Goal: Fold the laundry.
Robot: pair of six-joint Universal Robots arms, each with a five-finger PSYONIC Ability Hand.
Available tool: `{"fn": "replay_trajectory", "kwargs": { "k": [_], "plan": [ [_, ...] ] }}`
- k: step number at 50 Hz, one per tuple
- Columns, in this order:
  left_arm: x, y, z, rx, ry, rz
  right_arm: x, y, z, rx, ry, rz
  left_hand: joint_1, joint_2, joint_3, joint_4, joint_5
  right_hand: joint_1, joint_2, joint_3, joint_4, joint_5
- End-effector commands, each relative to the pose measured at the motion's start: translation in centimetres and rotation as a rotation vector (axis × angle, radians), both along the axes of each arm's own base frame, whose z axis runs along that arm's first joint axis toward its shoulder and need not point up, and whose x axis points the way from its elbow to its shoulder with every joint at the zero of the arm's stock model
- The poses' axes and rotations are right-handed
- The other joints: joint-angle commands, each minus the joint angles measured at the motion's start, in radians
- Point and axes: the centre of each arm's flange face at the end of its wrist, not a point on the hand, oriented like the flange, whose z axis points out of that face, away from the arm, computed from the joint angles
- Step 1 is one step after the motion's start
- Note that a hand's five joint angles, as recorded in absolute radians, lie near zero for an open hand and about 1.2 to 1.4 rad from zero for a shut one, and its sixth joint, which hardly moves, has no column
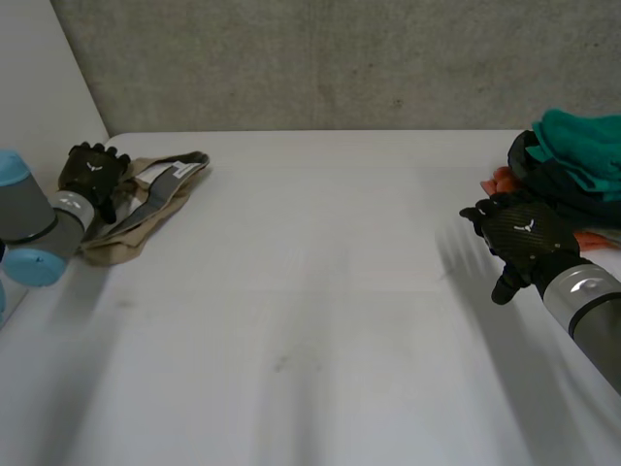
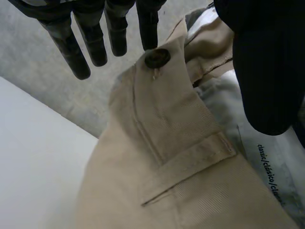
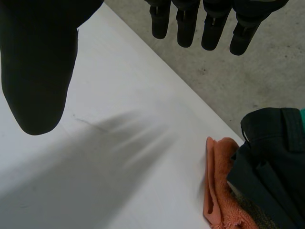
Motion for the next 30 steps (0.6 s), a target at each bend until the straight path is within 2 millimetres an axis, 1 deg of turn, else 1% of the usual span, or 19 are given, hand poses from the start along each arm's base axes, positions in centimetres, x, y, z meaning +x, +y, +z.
{"fn": "replay_trajectory", "kwargs": {
  "k": [1,6,7,9,11,12,13,15,16,19,20,22,23,25,26,27,30],
  "plan": [
    [0.6,-1.0,-0.9,-0.004,0.031,0.015,0.1,0.1,-0.2,0.006,0.004,0.001,0.414,0.415,0.421,0.416,0.412,-0.051,-0.033,-0.03,-0.026,-0.042],
    [0.7,-1.1,-1.3,-0.001,0.031,0.029,0.0,0.1,-0.3,0.008,0.005,0.0,1.036,1.037,1.043,1.039,1.034,-0.051,-0.033,-0.03,-0.026,-0.042],
    [0.6,-1.1,-1.2,-0.003,0.031,0.032,0.0,0.1,-0.3,0.008,0.005,0.0,1.127,1.128,1.134,1.13,1.125,-0.051,-0.033,-0.03,-0.026,-0.042],
    [0.5,-1.0,-1.0,-0.001,0.031,0.043,0.0,0.1,-0.3,0.009,0.005,0.0,1.128,1.129,1.135,1.131,1.126,-0.051,-0.033,-0.03,-0.026,-0.042],
    [0.0,-0.8,-0.4,-0.012,0.043,0.051,0.0,0.1,-0.3,0.009,0.005,-0.002,1.128,1.129,1.135,1.131,1.126,-0.051,-0.033,-0.03,-0.026,-0.042],
    [-0.4,-0.7,0.2,-0.019,0.055,0.052,-0.1,0.1,-0.3,0.009,0.005,-0.003,1.128,1.129,1.135,1.131,1.126,-0.051,-0.033,-0.03,-0.026,-0.042],
    [-1.1,-0.3,1.4,-0.025,0.081,0.042,-0.1,0.1,-0.3,0.009,0.005,-0.003,1.128,1.129,1.135,1.131,1.126,-0.051,-0.033,-0.03,-0.026,-0.042],
    [-2.5,0.5,2.7,-0.029,0.123,0.018,-0.1,0.0,-0.3,0.006,0.006,-0.008,1.128,1.129,1.135,1.131,1.126,-0.051,-0.033,-0.03,-0.026,-0.042],
    [-4.0,1.6,4.4,-0.033,0.182,-0.013,-0.2,0.0,-0.3,0.006,0.007,-0.014,1.128,1.129,1.135,1.131,1.126,-0.051,-0.033,-0.03,-0.026,-0.042],
    [-6.1,3.5,7.5,-0.046,0.268,-0.062,-0.3,-0.1,-0.1,0.001,0.006,-0.018,1.128,1.129,1.135,1.131,1.126,-0.051,-0.033,-0.03,-0.026,-0.042],
    [-7.8,5.1,9.9,-0.058,0.333,-0.104,-0.5,-0.3,0.1,-0.005,0.006,-0.027,1.128,1.129,1.135,1.131,1.126,-0.051,-0.033,-0.03,-0.026,-0.042],
    [-9.4,6.8,12.0,-0.066,0.395,-0.147,-0.5,-0.3,0.1,-0.006,0.006,-0.029,1.128,1.129,1.135,1.131,1.126,-0.051,-0.033,-0.03,-0.026,-0.042],
    [-11.1,8.5,13.7,-0.071,0.457,-0.195,-0.6,-0.4,0.2,-0.012,0.005,-0.033,1.128,1.129,1.135,1.131,1.126,-0.051,-0.033,-0.03,-0.026,-0.042],
    [-12.9,10.2,14.9,-0.07,0.516,-0.247,-0.8,-0.5,0.3,-0.014,0.005,-0.038,1.128,1.129,1.135,1.131,1.126,-0.051,-0.033,-0.03,-0.026,-0.042],
    [-13.9,11.1,15.2,-0.064,0.538,-0.273,-0.9,-0.5,0.3,-0.015,0.005,-0.041,1.128,1.129,1.135,1.131,1.126,-0.051,-0.033,-0.03,-0.026,-0.042],
    [-16.2,13.0,15.8,-0.056,0.576,-0.338,-1.0,-0.6,0.5,-0.02,0.005,-0.046,1.128,1.129,1.135,1.131,1.126,-0.051,-0.033,-0.03,-0.026,-0.042],
    [-19.7,16.0,16.2,-0.047,0.607,-0.418,-1.3,-0.8,0.6,-0.025,0.004,-0.055,1.128,1.129,1.135,1.131,1.126,-0.051,-0.033,-0.03,-0.026,-0.042]
  ]
}}
